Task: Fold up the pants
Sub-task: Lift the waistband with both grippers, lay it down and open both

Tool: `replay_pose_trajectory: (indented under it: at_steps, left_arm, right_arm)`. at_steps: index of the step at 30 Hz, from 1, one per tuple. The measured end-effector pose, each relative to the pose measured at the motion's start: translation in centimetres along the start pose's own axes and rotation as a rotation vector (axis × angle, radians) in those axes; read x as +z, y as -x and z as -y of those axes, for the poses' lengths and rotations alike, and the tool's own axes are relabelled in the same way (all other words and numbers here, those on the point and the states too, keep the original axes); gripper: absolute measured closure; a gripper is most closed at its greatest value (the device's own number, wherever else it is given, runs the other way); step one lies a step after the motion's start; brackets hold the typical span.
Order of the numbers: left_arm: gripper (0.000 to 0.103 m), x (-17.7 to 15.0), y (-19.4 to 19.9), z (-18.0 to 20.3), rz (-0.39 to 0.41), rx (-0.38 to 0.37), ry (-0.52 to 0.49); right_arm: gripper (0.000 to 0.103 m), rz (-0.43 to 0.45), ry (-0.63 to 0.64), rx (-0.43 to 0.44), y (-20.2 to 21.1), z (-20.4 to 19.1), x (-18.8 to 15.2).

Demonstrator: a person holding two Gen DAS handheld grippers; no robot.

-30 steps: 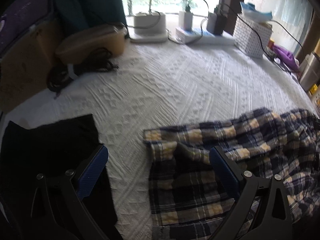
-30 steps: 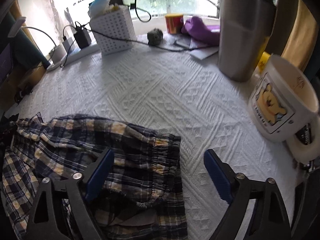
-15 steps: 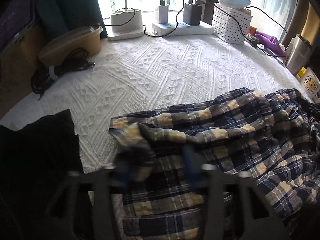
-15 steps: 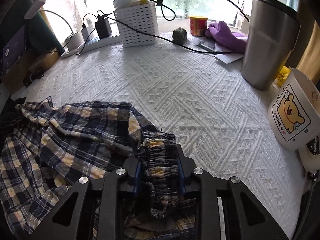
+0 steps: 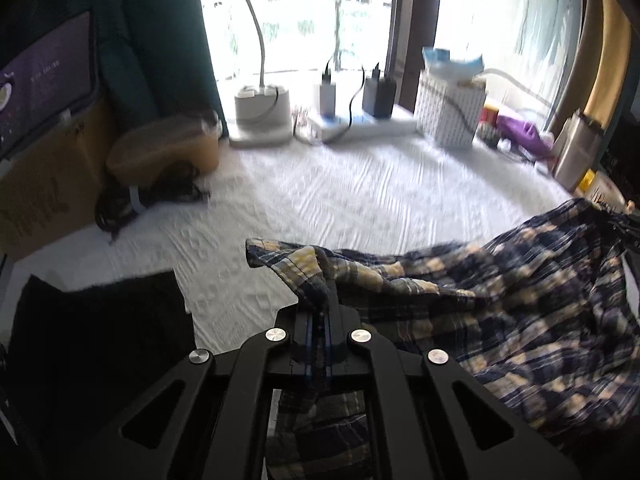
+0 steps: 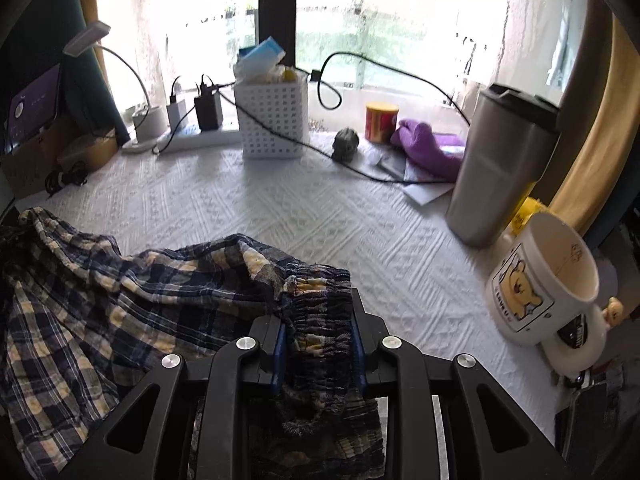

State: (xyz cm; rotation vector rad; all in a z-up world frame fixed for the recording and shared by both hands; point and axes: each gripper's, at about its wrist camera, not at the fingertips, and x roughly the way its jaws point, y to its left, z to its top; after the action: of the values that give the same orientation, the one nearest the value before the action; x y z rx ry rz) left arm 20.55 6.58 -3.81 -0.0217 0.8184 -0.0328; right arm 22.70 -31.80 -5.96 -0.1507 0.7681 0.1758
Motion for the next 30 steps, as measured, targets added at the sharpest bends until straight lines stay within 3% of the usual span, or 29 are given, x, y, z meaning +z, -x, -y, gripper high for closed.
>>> replay_pose_trajectory:
  at_steps: [16,20,30]
  left_arm:
    - [0.101,6.3,1.9,-0.7,0.182,-0.001,-0.004]
    - [0.101,6.5,0.3,-1.0,0.158,0.005,-0.001]
    - [0.101,4.8,-6.3,-3.0,0.000,0.007,0.082]
  right_arm:
    - [0.077,0.191,-0.059,-0.033,2.3,0.9,4.5]
    - [0.077,0.179,-0.069,-0.036,0.8,1.3,5.4]
    - [0.077,0.061,-0.092,-0.042,-6.0,2.5,5.3]
